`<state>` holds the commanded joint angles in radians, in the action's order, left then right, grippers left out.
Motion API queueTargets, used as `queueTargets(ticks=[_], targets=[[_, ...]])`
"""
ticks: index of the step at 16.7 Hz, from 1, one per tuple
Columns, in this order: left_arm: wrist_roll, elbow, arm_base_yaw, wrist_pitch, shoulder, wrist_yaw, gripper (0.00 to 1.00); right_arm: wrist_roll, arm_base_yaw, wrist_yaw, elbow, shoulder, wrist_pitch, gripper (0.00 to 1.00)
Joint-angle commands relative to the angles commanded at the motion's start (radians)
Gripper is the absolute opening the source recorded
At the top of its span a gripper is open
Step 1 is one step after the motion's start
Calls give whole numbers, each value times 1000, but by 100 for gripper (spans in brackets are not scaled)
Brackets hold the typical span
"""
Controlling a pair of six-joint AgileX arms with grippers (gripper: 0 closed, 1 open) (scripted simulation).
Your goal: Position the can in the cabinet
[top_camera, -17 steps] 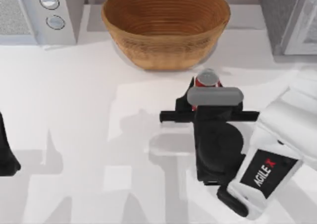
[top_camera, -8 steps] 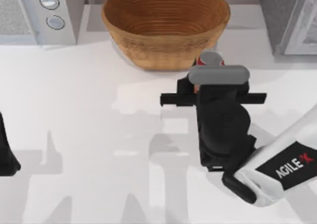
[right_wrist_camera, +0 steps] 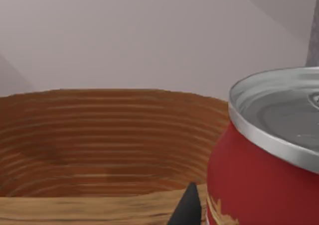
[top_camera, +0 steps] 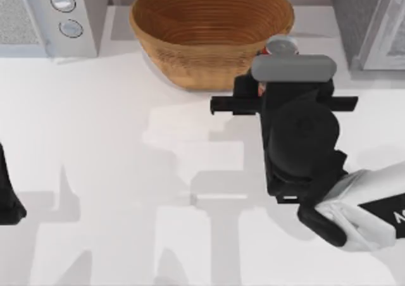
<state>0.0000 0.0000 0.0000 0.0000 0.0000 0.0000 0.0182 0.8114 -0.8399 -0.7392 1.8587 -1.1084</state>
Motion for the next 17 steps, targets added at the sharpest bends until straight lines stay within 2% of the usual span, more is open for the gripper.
queueTargets(ticks=[7,10,13,17], targets=[[0,0,0,0,0,0,100,3,-2,0,-3,-10,10,0],[0,0,0,0,0,0,100,-3,-47,15,30,-57,55,0],[0,0,0,0,0,0,100,-10,-120,74,95,-188,148,0],[0,0,0,0,0,0,100,-3,-208,206,184,-461,286,0]])
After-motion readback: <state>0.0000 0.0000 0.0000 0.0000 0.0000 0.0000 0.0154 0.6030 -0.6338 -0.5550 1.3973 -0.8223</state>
